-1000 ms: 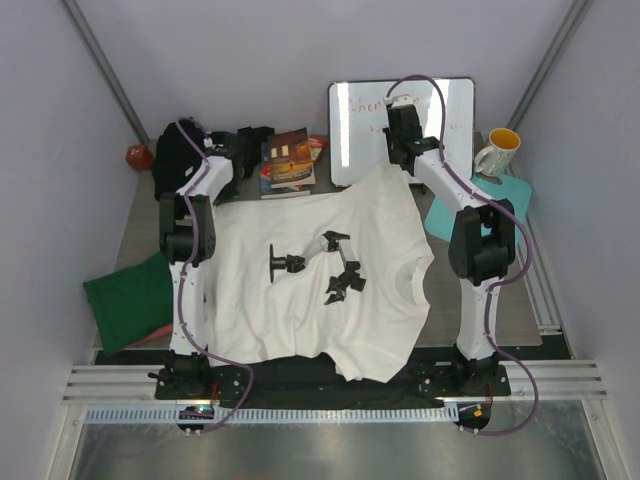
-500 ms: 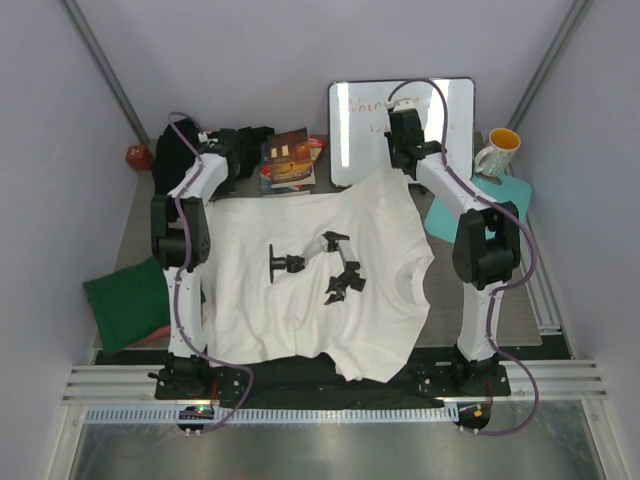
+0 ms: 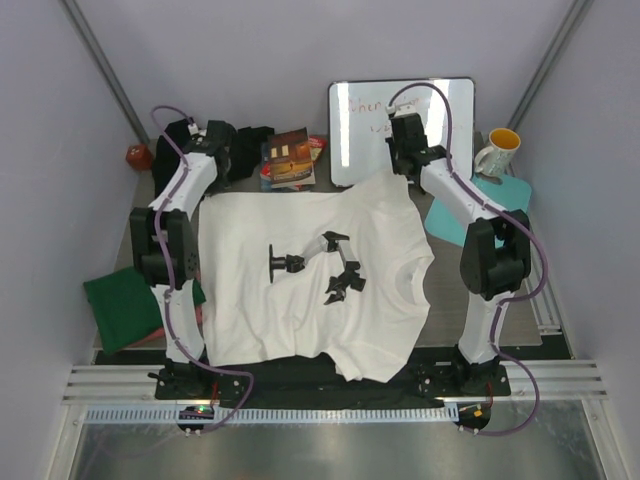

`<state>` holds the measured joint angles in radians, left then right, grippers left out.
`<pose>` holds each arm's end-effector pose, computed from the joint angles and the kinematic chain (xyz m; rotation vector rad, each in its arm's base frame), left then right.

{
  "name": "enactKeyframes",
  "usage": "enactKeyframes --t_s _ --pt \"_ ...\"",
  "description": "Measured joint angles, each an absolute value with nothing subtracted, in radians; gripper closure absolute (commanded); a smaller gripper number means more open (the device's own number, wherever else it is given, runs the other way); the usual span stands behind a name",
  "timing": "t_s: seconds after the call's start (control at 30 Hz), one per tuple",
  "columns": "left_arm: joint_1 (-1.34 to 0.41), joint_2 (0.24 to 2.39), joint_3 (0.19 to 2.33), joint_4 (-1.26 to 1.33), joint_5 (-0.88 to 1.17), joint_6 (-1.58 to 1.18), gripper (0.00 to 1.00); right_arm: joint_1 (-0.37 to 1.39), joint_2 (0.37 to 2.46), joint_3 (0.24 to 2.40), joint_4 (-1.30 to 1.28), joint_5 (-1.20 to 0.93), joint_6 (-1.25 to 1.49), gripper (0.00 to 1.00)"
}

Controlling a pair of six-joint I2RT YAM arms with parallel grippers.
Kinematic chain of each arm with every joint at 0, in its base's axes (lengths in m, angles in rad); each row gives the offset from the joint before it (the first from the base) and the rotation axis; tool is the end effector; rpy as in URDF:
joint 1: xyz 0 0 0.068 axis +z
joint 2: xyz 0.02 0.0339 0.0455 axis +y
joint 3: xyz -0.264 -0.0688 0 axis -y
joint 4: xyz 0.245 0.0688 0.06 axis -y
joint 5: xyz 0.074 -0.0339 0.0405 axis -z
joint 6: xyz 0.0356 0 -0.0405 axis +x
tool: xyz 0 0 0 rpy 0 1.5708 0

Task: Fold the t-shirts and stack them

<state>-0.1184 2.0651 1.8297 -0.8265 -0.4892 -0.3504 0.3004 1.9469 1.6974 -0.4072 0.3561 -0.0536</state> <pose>0.4477 -0.0364 0.2550 -0.4510 2.4669 0.4564 0.4376 0.1226 0.2911 -0.1942 2.1830 -0.2577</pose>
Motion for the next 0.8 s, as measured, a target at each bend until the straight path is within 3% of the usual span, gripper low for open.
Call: enactKeyframes --t_s 0.8 --pt "-0.178 1.855 1.569 -0.939 -0.623 -0.385 1.0 0.417 1.49 1.325 -0.509 0.421 0.073 0.99"
